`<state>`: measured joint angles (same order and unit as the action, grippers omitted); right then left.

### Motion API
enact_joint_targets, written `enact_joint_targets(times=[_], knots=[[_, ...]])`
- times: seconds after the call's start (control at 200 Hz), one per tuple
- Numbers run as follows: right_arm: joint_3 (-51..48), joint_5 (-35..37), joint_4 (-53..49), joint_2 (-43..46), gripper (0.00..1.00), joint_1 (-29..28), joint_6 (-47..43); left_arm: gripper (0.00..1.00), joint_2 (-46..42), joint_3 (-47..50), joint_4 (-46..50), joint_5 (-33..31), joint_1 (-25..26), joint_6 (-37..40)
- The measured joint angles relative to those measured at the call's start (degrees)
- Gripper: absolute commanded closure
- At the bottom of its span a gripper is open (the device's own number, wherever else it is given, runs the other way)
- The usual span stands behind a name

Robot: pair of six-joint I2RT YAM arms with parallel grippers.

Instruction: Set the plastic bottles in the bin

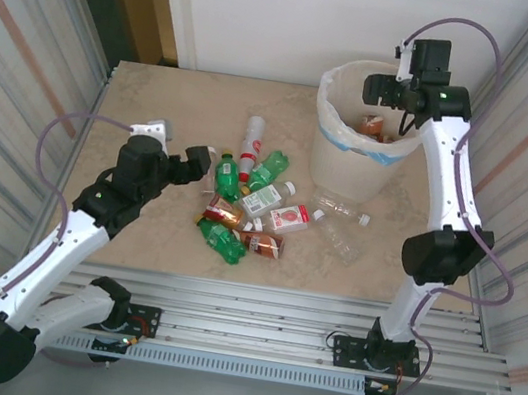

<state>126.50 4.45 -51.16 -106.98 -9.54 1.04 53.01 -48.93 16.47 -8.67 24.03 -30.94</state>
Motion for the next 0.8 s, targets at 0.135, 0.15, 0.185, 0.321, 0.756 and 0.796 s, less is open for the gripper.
enact_joint_targets(times=[0.135, 0.15, 0.185, 0.321, 0.756, 0.796], knots=[[-0.90, 1.25, -0.42, 4.61, 0.06, -1.51, 0.26, 0.01, -0.02, 0.20, -0.02, 0.02, -0.37, 0.00], [-1.29, 1.44, -0.39, 5.18, 0.06, -1.73, 0.33, 0.01, -0.02, 0.26, -0.07, 0.02, -0.37, 0.00], [-2.54, 1.88, -0.35, 6.84, 0.05, -2.34, 0.46, 0.01, -0.02, 0.44, -0.04, 0.02, -0.50, 0.00], [-10.27, 4.46, 0.09, 13.86, 0.03, -6.36, 1.51, 0.01, 0.00, 1.07, 0.09, 0.09, -1.14, -0.26], [-33.42, 12.22, 1.70, 26.21, 0.01, -34.62, 8.68, 0.01, -0.33, 6.47, 0.46, 1.88, -6.60, -6.34], [-34.12, 12.26, 1.55, 25.97, 0.01, -36.61, 9.62, 0.01, -0.33, 7.28, 0.46, 2.21, -7.32, -7.37]])
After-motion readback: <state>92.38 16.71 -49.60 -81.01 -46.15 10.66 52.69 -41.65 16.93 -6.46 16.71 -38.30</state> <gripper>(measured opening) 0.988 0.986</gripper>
